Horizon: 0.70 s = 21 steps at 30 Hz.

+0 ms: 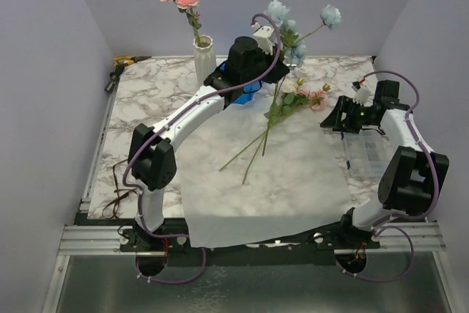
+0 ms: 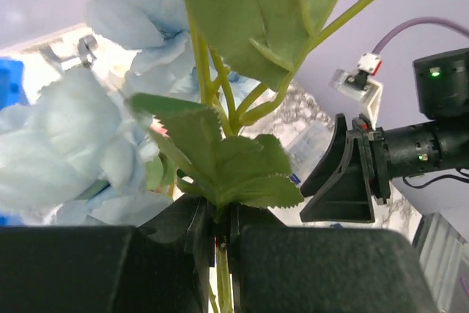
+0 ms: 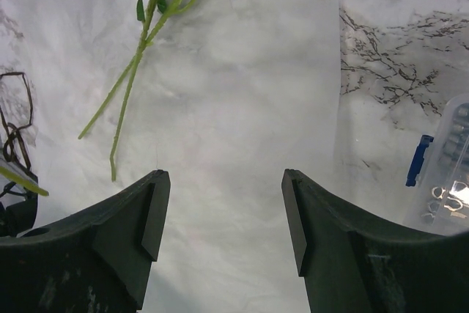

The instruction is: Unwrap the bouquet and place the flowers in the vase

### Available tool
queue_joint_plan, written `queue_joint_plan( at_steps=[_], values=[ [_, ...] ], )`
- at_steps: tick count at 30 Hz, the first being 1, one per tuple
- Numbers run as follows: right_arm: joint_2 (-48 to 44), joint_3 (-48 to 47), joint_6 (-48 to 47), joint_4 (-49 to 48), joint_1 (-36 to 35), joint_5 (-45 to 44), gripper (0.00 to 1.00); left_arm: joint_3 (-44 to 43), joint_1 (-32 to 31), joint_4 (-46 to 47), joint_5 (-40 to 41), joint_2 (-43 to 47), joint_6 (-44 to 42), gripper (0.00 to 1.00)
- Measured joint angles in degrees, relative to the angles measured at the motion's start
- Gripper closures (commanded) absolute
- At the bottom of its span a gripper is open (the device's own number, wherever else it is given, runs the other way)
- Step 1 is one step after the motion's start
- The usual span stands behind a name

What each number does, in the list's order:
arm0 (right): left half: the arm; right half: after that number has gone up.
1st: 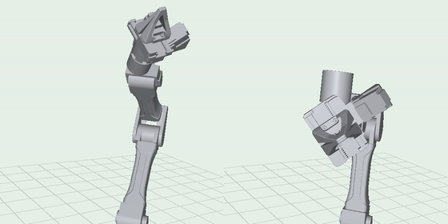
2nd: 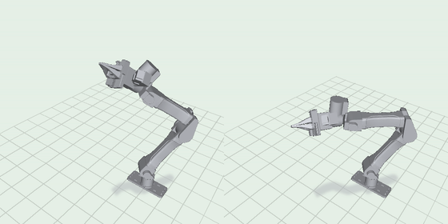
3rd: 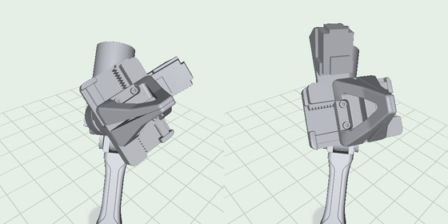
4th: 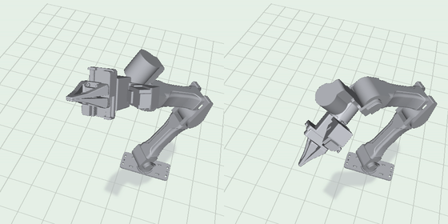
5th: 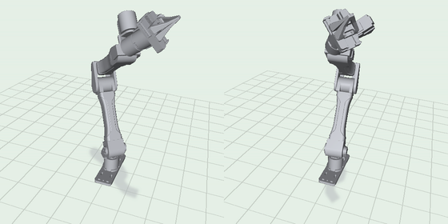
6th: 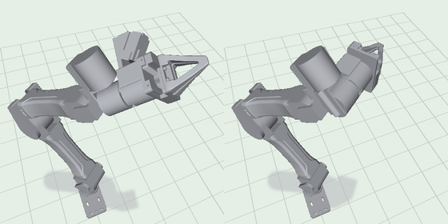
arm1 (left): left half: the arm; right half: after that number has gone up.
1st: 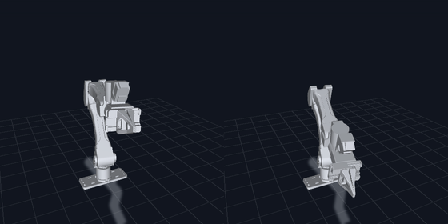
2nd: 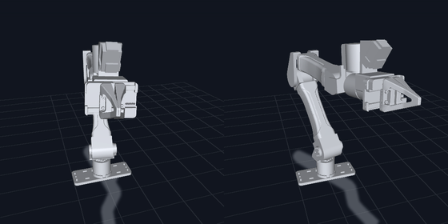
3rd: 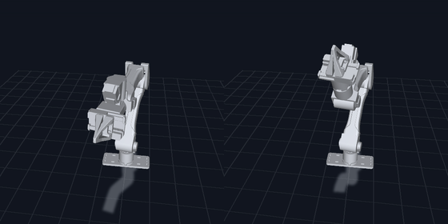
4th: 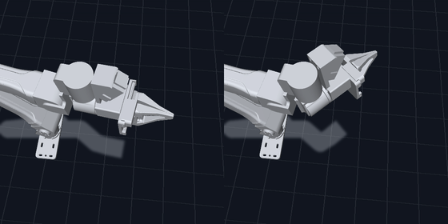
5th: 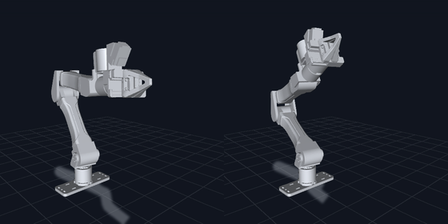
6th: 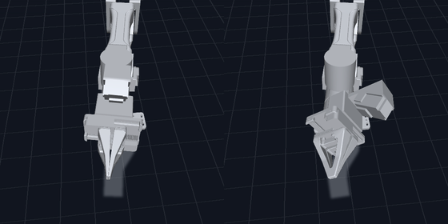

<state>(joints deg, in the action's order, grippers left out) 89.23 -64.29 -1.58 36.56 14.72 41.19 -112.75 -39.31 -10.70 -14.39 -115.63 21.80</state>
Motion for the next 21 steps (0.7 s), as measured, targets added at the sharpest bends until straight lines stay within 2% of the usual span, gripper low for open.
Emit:
queue_joint_plan(
  at_steps=[3,6,12,21],
  values=[
    [0.0,0.0,0.0,0.0,0.0,0.4,0.28,11.7,1.4,11.9,-0.8,7.5,-1.7,1.00],
    [0.0,0.0,0.0,0.0,0.0,0.9,0.28,16.1,1.8,20.9,-2.3,11.6,-5.7,1.00],
    [0.0,-0.1,0.2,-0.7,0.0,2.4,0.28,18.1,5.0,34.8,-4.6,16.2,-12.7,1.00],
    [0.0,-1.3,0.7,-0.9,0.0,3.9,0.28,16.8,16.9,53.8,-2.1,14.8,-23.0,1.00]
  ],
)
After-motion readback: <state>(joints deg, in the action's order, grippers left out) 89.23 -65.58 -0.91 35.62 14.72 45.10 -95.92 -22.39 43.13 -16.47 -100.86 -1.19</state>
